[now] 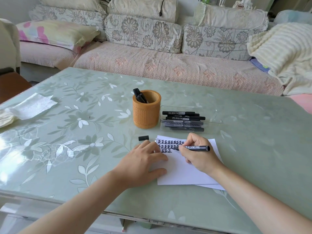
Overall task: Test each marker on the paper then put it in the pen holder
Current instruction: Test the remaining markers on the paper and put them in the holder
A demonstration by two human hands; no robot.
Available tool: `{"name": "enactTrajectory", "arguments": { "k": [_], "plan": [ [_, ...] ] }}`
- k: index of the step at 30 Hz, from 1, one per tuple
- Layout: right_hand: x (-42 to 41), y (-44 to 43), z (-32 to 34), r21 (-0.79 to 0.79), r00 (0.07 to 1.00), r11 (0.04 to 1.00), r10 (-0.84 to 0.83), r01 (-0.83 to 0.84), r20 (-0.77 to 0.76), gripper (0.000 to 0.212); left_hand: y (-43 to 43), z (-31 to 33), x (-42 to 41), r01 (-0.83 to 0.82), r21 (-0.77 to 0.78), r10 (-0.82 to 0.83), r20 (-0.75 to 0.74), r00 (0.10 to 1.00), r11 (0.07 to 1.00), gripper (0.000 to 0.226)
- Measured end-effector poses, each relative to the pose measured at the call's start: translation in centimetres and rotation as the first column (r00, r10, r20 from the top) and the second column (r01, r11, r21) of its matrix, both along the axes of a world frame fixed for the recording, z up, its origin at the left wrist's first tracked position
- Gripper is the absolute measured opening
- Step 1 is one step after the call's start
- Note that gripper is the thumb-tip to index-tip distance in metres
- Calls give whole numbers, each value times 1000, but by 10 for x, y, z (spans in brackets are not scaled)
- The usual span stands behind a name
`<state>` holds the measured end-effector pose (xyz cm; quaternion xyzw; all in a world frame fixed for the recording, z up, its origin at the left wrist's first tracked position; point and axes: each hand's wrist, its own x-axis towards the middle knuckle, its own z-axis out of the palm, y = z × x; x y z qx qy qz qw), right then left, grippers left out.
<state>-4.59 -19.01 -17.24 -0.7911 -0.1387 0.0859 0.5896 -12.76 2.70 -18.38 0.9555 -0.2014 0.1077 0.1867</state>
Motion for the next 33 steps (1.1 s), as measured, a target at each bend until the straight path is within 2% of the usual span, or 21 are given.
{"name": "enactTrajectory", "arguments": {
  "k": [24,33],
  "plan": [
    [2,-4,-6,-76,988,993,98,-90,116,27,-1,0,0,-10,13,10,5,1000,1000,35],
    [2,-3,-5,-87,988,994,78,-67,136,25,-1,1,0,-8,8,8,-2,1000,1000,36]
  ]
}}
